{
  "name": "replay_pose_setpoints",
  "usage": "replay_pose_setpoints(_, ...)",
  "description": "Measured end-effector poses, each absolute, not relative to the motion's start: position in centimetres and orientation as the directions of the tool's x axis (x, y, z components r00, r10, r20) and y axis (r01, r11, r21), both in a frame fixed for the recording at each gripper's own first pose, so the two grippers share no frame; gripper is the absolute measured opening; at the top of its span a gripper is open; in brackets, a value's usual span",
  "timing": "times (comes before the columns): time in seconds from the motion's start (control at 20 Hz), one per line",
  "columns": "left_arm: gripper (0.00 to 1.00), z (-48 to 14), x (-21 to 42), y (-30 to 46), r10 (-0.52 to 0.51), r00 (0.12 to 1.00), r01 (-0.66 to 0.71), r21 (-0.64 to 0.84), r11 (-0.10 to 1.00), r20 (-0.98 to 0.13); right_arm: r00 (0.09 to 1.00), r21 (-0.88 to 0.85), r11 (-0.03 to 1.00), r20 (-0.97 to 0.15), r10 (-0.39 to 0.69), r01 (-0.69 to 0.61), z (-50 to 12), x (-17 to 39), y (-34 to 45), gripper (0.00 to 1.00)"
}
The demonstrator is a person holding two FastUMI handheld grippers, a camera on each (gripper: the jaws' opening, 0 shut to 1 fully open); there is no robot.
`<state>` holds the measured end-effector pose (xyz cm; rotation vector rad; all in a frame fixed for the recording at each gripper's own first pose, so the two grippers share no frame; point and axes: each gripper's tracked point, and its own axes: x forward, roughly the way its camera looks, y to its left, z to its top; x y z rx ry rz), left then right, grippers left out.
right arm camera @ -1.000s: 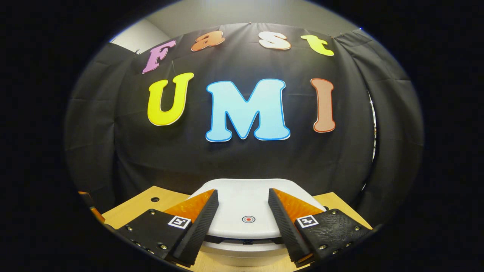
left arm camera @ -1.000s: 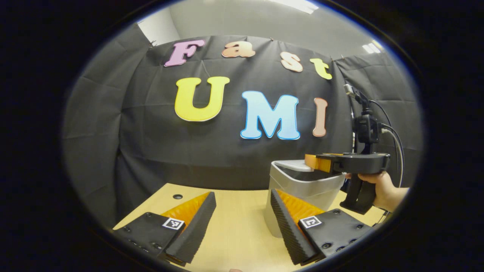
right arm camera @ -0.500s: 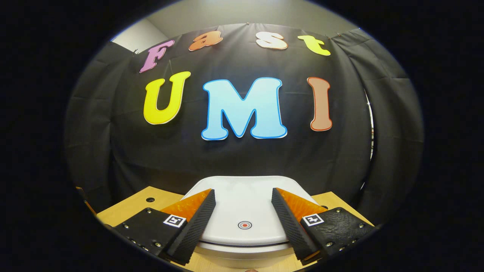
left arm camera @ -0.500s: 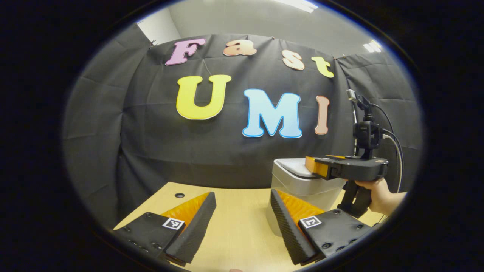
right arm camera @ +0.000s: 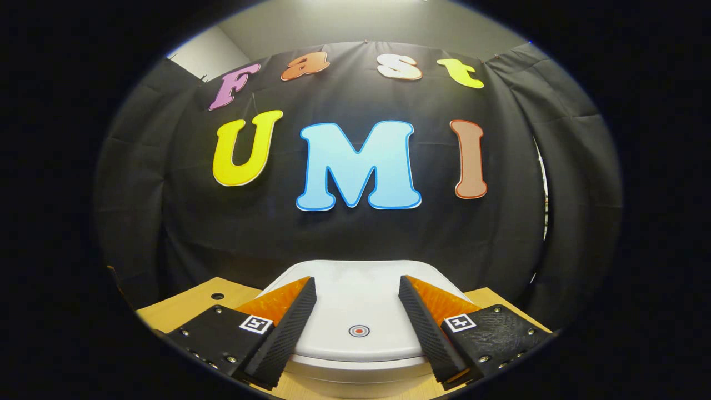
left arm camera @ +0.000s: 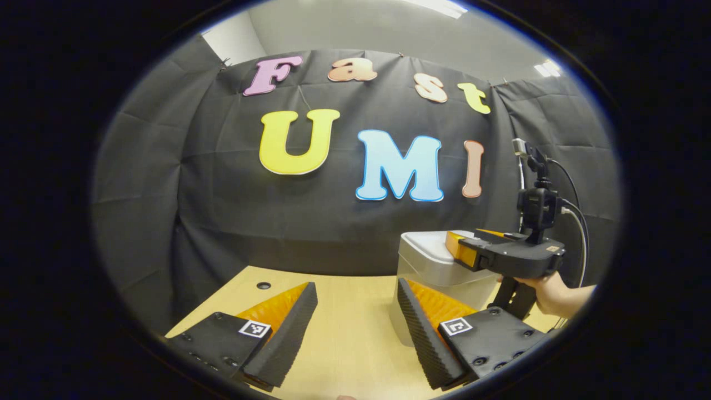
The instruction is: Press the lid of the desktop garbage bin to open it, pick up the crumpled paper on the desktop and throw it into the bin, then pick up the pop can on the desktop and drop it into the bin, and finally close the garbage bin lid.
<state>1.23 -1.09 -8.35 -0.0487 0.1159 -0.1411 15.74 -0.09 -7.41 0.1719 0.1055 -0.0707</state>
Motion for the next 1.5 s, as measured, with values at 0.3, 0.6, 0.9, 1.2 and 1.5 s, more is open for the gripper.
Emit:
replay_pose_setpoints(0.3, 0.95, -8.3, 0.9, -0.8, -0.131, 0.985, 0.125, -0.059, 0.99, -0.113, 0.993, 0.18, 0.981, -0.1, -0.054, 0.072, -7.7, 15.7, 0.0, 0.97)
replay_pose_setpoints(0.6, 0.95, -8.1, 0.1, 0.0, -0.103, 0.989, 0.097, -0.062, 0.993, -0.106, 0.995, 0.178, 0.981, -0.073, -0.063, 0.075, -7.5, 15.8, 0.0, 0.97)
replay_pose_setpoints(0.9, 0.95, -7.1, -1.1, 0.6, -0.071, 0.994, 0.064, -0.076, 0.995, -0.085, 0.991, 0.178, 0.981, -0.12, -0.055, 0.076, -7.9, 15.6, -0.1, 0.98)
replay_pose_setpoints(1.2, 0.95, -5.2, -2.5, -0.4, -0.056, 0.998, 0.054, -0.06, 0.997, -0.032, 0.993, 0.178, 0.981, -0.102, -0.061, 0.079, -7.4, 15.6, -0.2, 0.98)
replay_pose_setpoints(1.5, 0.95, -3.8, -3.2, -0.2, -0.005, 1.0, 0.005, -0.073, 0.997, -0.007, 0.994, 0.155, 0.985, -0.083, -0.066, 0.079, -5.2, 15.0, -0.6, 0.96)
